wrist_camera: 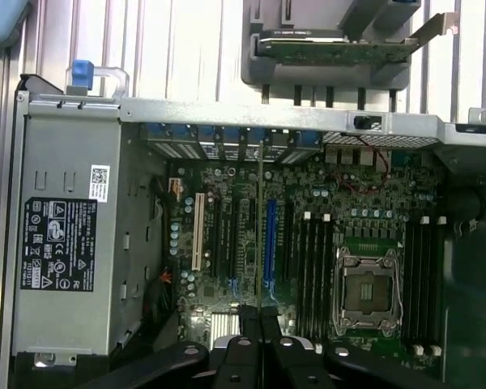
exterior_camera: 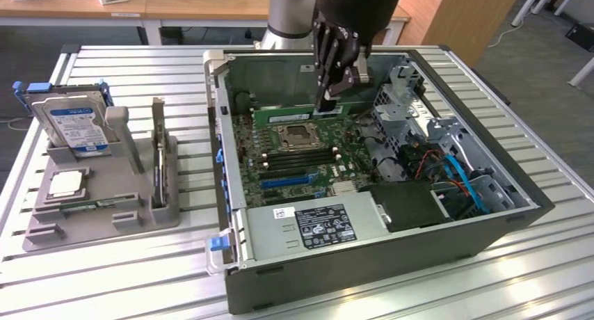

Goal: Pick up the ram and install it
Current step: 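Pick up the ram and move it above insertion slot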

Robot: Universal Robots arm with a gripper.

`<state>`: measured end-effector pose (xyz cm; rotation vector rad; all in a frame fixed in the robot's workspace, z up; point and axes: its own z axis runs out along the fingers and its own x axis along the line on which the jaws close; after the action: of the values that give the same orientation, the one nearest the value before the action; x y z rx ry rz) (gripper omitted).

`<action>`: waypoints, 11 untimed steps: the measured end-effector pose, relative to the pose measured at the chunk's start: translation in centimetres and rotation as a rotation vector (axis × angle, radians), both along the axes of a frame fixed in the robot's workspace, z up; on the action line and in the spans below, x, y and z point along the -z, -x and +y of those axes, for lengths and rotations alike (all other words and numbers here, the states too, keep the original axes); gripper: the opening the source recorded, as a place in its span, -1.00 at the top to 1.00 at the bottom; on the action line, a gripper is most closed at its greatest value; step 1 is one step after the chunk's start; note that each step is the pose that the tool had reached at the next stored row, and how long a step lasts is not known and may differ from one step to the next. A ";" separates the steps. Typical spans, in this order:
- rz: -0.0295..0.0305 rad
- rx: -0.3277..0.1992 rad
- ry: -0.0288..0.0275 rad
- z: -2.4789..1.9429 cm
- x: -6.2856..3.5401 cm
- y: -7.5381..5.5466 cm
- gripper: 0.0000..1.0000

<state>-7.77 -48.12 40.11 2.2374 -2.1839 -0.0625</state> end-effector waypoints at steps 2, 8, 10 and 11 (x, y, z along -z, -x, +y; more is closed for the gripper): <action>0.0005 0.003 0.0000 0.00 0.00 -0.1 0.76; 0.0005 0.016 0.0000 0.00 0.01 -0.1 0.76; 0.0005 0.016 -0.0001 0.01 0.01 -0.3 0.76; 0.0005 0.017 0.0000 0.01 0.01 -0.5 0.76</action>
<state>-7.25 -48.12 40.09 2.2191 -2.2025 -0.0632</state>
